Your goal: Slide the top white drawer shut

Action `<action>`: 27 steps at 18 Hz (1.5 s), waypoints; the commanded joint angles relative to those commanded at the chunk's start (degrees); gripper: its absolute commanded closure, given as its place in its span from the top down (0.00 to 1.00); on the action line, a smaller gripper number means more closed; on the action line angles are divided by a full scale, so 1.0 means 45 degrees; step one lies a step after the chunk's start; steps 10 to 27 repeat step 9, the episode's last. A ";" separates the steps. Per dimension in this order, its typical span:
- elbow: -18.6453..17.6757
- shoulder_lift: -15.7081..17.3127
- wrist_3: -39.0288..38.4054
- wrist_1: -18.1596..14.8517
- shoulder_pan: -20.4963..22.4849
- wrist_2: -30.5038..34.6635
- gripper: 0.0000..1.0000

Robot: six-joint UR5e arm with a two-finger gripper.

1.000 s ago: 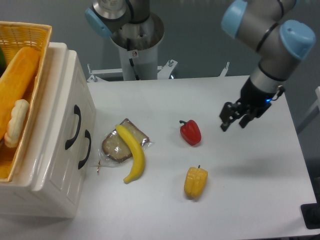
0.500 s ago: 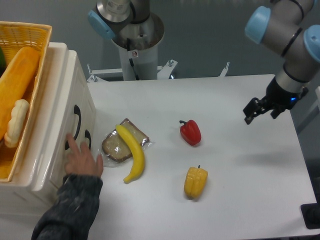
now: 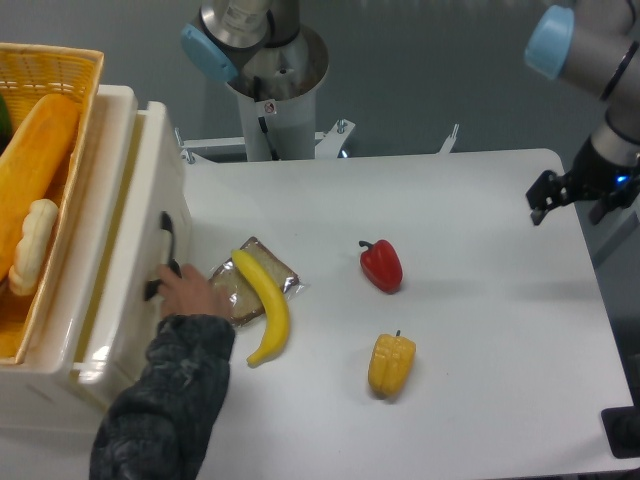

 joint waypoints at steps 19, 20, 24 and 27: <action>-0.0020 0.0059 0.3989 0.0059 0.0333 0.1151 1.00; -0.0020 0.0059 0.3989 0.0059 0.0333 0.1151 1.00; -0.0020 0.0059 0.3989 0.0059 0.0333 0.1151 1.00; -0.0020 0.0059 0.3989 0.0059 0.0333 0.1151 1.00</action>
